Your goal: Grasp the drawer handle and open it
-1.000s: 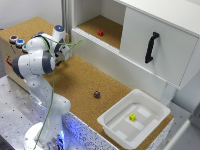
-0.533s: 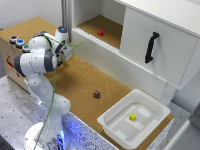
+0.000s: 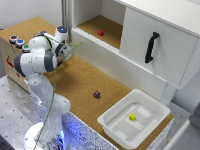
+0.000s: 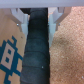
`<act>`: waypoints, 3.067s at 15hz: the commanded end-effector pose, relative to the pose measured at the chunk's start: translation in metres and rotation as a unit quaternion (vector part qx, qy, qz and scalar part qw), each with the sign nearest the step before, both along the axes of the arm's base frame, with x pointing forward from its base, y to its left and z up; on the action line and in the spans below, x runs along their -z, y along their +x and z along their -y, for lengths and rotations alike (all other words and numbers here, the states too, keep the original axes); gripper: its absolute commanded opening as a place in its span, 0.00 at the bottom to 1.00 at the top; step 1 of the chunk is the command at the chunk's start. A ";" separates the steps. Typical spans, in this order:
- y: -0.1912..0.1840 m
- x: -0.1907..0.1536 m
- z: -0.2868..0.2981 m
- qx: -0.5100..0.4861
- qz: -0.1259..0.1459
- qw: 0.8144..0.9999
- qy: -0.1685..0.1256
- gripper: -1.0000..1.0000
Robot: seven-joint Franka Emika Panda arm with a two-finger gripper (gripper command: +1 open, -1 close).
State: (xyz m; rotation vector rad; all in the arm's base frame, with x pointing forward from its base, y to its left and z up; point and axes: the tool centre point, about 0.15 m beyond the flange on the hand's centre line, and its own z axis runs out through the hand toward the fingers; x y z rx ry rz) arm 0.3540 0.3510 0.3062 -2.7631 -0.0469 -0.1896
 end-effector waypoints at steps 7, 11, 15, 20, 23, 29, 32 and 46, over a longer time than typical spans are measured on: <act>0.000 0.044 0.081 -0.007 -0.011 0.997 0.075 0.00; 0.000 0.049 0.104 -0.004 -0.010 0.997 0.078 0.00; -0.001 0.048 0.131 0.004 -0.006 0.997 0.076 0.00; 0.001 0.044 0.169 0.010 -0.002 0.997 0.072 0.00; 0.006 0.037 0.192 0.009 0.004 0.998 0.060 0.00; 0.010 0.031 0.226 0.019 0.009 0.998 0.052 0.00; 0.013 0.028 0.237 0.019 0.011 0.999 0.049 0.00; 0.008 0.002 0.252 -0.037 0.022 0.999 0.006 1.00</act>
